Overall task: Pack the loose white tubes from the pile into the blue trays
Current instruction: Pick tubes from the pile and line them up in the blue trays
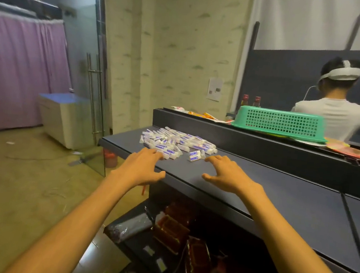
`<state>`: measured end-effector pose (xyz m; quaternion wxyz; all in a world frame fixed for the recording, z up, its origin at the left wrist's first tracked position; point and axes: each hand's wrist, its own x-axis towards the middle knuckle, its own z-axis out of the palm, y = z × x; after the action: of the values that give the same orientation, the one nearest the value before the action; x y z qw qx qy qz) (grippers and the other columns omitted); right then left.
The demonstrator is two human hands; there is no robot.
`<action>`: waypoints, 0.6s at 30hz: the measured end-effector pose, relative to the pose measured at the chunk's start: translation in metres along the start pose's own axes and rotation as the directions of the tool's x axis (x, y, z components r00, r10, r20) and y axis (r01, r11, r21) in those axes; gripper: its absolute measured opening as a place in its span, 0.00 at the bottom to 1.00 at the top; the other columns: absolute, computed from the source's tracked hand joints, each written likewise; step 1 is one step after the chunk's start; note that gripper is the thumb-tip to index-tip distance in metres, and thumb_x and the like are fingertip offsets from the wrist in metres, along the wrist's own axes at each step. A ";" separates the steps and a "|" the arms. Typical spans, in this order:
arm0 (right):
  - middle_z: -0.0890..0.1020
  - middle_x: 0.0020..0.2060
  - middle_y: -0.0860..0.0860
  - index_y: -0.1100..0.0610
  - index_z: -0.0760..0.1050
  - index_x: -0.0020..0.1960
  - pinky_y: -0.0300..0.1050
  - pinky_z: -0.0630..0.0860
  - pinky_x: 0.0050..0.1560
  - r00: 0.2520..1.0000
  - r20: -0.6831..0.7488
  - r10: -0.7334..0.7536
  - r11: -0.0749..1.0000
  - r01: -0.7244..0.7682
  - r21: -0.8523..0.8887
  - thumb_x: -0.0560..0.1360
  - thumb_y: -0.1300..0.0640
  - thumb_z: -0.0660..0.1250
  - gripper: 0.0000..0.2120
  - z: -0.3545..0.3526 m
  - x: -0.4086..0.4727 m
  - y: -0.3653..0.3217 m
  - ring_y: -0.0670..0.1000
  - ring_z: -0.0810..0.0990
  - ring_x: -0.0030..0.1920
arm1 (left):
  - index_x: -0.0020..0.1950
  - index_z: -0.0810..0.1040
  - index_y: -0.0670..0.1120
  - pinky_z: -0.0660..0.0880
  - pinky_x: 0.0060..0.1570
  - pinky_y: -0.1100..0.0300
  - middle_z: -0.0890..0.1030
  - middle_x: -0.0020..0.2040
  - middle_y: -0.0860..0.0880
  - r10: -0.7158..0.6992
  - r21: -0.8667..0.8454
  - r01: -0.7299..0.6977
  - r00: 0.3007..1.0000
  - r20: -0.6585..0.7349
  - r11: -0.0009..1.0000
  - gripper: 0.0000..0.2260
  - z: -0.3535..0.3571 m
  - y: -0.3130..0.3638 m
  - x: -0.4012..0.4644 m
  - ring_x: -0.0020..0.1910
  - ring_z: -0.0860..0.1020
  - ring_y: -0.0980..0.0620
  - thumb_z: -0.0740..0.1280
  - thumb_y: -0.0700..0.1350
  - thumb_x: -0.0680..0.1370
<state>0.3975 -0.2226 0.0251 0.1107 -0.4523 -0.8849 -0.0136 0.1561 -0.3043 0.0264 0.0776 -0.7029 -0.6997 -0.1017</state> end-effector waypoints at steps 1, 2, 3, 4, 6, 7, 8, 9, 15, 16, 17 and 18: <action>0.67 0.72 0.51 0.51 0.63 0.73 0.53 0.65 0.68 1.000 0.002 0.006 1.000 -0.006 -0.003 0.77 0.43 0.64 0.27 0.003 0.009 -0.002 0.54 0.66 0.70 | 0.72 0.67 0.52 0.70 0.62 0.49 0.69 0.71 0.50 0.000 -0.005 0.000 1.000 0.001 1.000 0.25 0.003 -0.009 0.005 0.67 0.68 0.50 0.63 0.59 0.77; 0.68 0.72 0.51 0.51 0.63 0.73 0.53 0.66 0.68 1.000 0.003 0.012 1.000 -0.012 -0.007 0.77 0.43 0.64 0.28 0.006 0.018 -0.004 0.54 0.66 0.70 | 0.72 0.67 0.52 0.70 0.62 0.50 0.69 0.71 0.50 0.001 -0.009 -0.001 1.000 0.001 1.000 0.25 0.006 -0.018 0.010 0.67 0.68 0.50 0.63 0.58 0.77; 0.68 0.72 0.51 0.51 0.63 0.73 0.53 0.66 0.68 1.000 0.001 0.018 1.000 -0.018 -0.010 0.77 0.43 0.64 0.27 0.009 0.028 -0.006 0.54 0.66 0.70 | 0.72 0.67 0.52 0.70 0.61 0.50 0.69 0.70 0.50 0.002 -0.010 -0.002 1.000 0.001 1.000 0.25 0.010 -0.027 0.016 0.67 0.68 0.50 0.63 0.58 0.77; 0.68 0.72 0.51 0.51 0.64 0.73 0.53 0.66 0.68 1.000 -0.004 0.023 1.000 -0.023 -0.011 0.77 0.43 0.64 0.27 0.011 0.038 -0.007 0.54 0.66 0.70 | 0.72 0.67 0.52 0.70 0.61 0.51 0.70 0.70 0.50 0.005 -0.008 -0.005 1.000 0.001 1.000 0.25 0.013 -0.035 0.024 0.67 0.68 0.50 0.63 0.58 0.77; 0.69 0.72 0.51 0.51 0.64 0.72 0.52 0.67 0.68 0.999 -0.011 0.035 0.999 -0.035 -0.001 0.77 0.44 0.65 0.27 0.017 0.058 -0.009 0.54 0.67 0.70 | 0.72 0.67 0.51 0.71 0.60 0.52 0.70 0.70 0.49 0.012 -0.012 -0.012 1.000 0.007 1.000 0.25 0.021 -0.051 0.041 0.66 0.69 0.50 0.63 0.58 0.77; 0.69 0.72 0.51 0.51 0.65 0.72 0.52 0.67 0.67 0.999 -0.017 0.042 0.999 -0.042 0.005 0.77 0.44 0.65 0.26 0.021 0.069 -0.010 0.54 0.67 0.69 | 0.71 0.68 0.51 0.70 0.60 0.52 0.70 0.69 0.49 0.018 -0.022 -0.017 1.000 0.005 1.000 0.24 0.025 -0.058 0.051 0.66 0.69 0.49 0.63 0.58 0.77; 0.69 0.71 0.51 0.51 0.65 0.72 0.51 0.67 0.67 0.999 -0.028 0.047 0.999 -0.047 0.008 0.77 0.44 0.65 0.26 0.025 0.080 -0.010 0.54 0.68 0.69 | 0.71 0.68 0.51 0.70 0.60 0.52 0.71 0.69 0.49 0.027 -0.034 -0.027 1.000 -0.004 0.999 0.24 0.029 -0.065 0.061 0.66 0.69 0.49 0.63 0.58 0.77; 0.70 0.71 0.51 0.51 0.66 0.72 0.50 0.68 0.66 0.998 -0.035 0.054 0.999 -0.053 0.011 0.77 0.44 0.65 0.26 0.029 0.091 -0.009 0.54 0.68 0.69 | 0.71 0.69 0.51 0.70 0.60 0.52 0.71 0.69 0.49 0.039 -0.046 -0.039 0.999 -0.011 0.998 0.24 0.033 -0.072 0.073 0.66 0.69 0.49 0.64 0.57 0.77; 0.70 0.71 0.50 0.51 0.66 0.72 0.50 0.66 0.66 0.989 -0.030 0.147 0.989 -0.147 0.028 0.76 0.46 0.66 0.27 0.043 0.156 0.009 0.53 0.68 0.69 | 0.71 0.69 0.50 0.70 0.61 0.53 0.71 0.70 0.48 0.117 -0.092 -0.115 0.993 0.016 0.989 0.25 0.041 -0.098 0.153 0.66 0.70 0.47 0.65 0.56 0.76; 0.69 0.72 0.50 0.51 0.66 0.73 0.51 0.65 0.66 0.985 -0.034 0.166 0.986 -0.166 0.013 0.76 0.46 0.65 0.27 0.044 0.166 0.013 0.53 0.67 0.70 | 0.70 0.70 0.51 0.70 0.60 0.53 0.71 0.69 0.48 0.131 -0.107 -0.130 0.991 0.005 0.986 0.24 0.042 -0.101 0.166 0.66 0.71 0.48 0.65 0.55 0.75; 0.69 0.72 0.50 0.50 0.65 0.73 0.52 0.64 0.67 0.981 -0.038 0.188 0.982 -0.188 0.010 0.77 0.47 0.65 0.26 0.046 0.175 0.016 0.53 0.67 0.70 | 0.70 0.70 0.51 0.70 0.60 0.54 0.72 0.69 0.48 0.144 -0.122 -0.143 0.990 0.000 0.982 0.23 0.044 -0.105 0.178 0.65 0.71 0.48 0.65 0.55 0.75; 0.68 0.72 0.50 0.50 0.65 0.73 0.53 0.64 0.68 0.977 -0.038 0.208 0.978 -0.208 0.016 0.77 0.47 0.65 0.26 0.047 0.183 0.018 0.53 0.67 0.70 | 0.70 0.71 0.51 0.70 0.61 0.54 0.72 0.69 0.48 0.157 -0.133 -0.156 0.988 -0.001 0.979 0.23 0.046 -0.108 0.190 0.66 0.71 0.48 0.65 0.54 0.76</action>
<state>0.3002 -0.0602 0.0159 0.1316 -0.5414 -0.8304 -0.0055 0.0501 -0.1083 0.0259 0.0352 -0.7598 -0.6344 -0.1379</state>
